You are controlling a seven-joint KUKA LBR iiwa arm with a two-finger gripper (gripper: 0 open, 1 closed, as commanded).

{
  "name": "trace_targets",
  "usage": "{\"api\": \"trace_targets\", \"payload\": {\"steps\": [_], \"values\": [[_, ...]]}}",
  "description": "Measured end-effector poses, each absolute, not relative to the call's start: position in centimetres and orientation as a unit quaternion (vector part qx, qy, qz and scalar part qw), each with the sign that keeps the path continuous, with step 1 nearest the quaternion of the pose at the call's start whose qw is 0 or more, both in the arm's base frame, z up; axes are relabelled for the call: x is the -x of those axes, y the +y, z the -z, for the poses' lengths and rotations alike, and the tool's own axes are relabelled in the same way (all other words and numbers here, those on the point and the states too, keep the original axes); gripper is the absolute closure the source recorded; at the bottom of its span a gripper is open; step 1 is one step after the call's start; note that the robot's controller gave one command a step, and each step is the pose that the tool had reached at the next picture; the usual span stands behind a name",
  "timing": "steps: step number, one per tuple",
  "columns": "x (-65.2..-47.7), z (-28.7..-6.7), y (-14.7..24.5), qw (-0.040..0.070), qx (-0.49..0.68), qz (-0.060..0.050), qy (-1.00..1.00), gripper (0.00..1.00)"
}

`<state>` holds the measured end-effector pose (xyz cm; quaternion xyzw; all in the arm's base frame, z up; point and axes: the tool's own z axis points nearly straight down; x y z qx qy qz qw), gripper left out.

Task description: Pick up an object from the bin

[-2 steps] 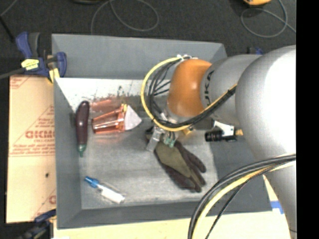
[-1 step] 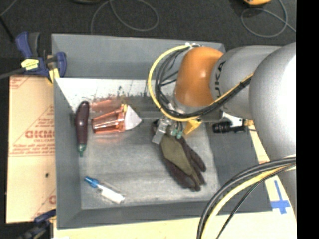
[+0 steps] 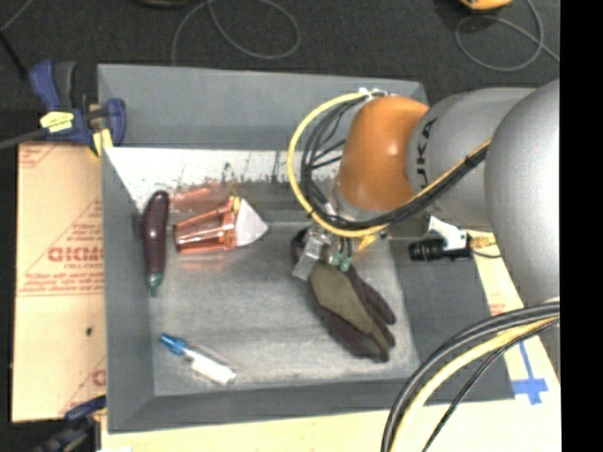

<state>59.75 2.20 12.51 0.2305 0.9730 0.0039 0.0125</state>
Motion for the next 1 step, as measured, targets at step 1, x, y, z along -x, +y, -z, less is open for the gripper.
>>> {"api": "trace_targets", "payload": {"steps": [1], "values": [[-57.50,-11.97,2.04,0.010,-0.233,-0.003,0.972,1.00]]}}
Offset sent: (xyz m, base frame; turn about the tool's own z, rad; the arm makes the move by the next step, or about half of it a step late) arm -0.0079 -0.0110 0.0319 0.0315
